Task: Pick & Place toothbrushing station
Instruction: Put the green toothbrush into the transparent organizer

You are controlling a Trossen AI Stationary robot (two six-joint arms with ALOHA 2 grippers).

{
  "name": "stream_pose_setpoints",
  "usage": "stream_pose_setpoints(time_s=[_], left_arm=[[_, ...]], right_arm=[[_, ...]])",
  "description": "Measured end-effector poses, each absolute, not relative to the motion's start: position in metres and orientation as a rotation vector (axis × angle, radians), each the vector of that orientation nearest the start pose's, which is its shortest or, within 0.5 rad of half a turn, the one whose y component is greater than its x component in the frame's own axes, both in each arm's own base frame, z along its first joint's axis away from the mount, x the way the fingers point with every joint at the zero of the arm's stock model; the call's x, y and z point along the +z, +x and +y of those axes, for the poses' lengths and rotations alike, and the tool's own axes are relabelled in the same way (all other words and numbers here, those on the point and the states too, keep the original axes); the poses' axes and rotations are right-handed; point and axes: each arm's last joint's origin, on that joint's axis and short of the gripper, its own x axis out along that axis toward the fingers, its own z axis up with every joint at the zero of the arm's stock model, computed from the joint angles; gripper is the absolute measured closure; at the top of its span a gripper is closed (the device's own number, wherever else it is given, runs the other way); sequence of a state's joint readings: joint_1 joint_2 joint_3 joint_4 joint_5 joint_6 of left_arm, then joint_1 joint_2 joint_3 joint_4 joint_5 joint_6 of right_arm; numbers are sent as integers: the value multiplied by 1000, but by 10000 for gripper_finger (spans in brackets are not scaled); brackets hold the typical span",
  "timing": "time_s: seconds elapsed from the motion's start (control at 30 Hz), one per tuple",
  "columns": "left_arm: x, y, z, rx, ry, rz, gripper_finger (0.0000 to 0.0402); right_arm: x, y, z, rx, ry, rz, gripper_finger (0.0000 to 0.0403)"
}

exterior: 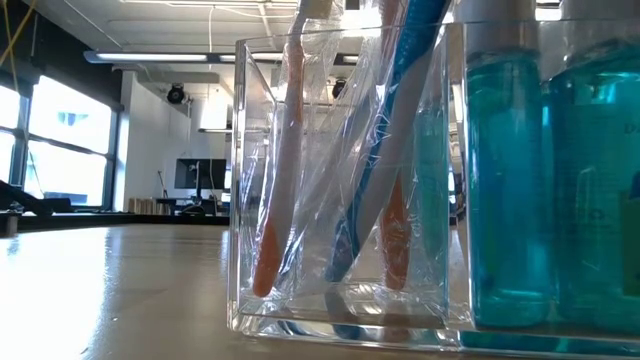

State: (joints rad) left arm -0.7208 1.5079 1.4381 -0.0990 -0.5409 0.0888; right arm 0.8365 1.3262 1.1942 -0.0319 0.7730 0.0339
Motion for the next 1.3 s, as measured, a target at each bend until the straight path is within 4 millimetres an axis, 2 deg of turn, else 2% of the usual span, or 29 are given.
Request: stream_pose_setpoints(time_s=[0.1,0.17,0.3,0.37,0.6,0.7,0.83,1.03,1.3], left_arm=[[367,277,-223,-239,131,72,391],[350,283,-230,-249,156,-7,391],[340,275,-233,-349,189,-250,391],[326,271,-230,-376,167,-313,391],[281,265,-192,-383,-43,-459,391],[260,272,-181,-422,-105,-472,391],[241,290,-172,-494,-158,-477,391],[229,313,-161,-622,-237,-444,391],[224,326,-169,-736,-230,-430,391]], right_arm=[[367,208,207,59,-82,160,150],[364,206,208,62,-69,178,150],[360,207,208,54,-37,204,151],[360,207,208,50,-23,203,151],[360,207,207,-14,-24,191,154],[360,207,206,-27,-32,195,154],[360,207,206,-27,-31,195,154],[359,208,205,-29,-36,198,154],[359,208,205,-27,-27,202,154]])
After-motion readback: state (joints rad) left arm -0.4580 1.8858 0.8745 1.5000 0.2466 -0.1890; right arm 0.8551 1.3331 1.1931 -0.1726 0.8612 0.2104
